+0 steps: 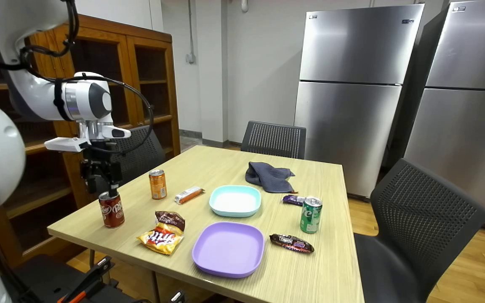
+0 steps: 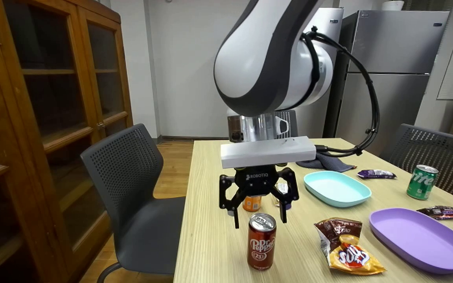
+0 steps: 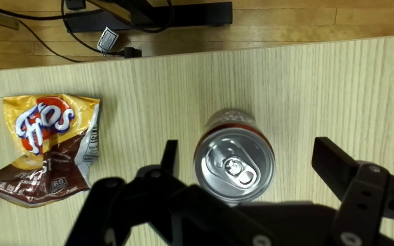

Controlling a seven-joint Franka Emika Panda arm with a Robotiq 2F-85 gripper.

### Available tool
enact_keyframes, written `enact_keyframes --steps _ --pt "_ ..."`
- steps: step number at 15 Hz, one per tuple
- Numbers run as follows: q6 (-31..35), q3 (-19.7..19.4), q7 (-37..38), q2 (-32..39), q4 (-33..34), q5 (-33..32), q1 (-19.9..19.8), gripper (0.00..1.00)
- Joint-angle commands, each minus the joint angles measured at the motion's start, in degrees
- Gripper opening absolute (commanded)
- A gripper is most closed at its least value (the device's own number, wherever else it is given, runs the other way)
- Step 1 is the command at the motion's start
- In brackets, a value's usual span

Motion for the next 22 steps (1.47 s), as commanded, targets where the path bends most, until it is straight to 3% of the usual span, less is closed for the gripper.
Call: enact_keyframes --steps 1,10,20,21,22 --pt "4.55 -1.44 -0.18 -1.79 -2.91 -2.37 1.09 1.00" --pt "11.90 -2.72 -0.62 -1.20 -5.80 -4.04 1.41 1.00" --pt "13.53 -3.49 -0.73 -0.98 -6.98 -3.89 2.08 1.00" --pt "13.67 -3.65 -0.55 -1.00 -7.06 -4.17 2.26 0.75" --pt "13.75 -3.79 -0.44 -1.02 -7.13 -4.37 2.41 0.74"
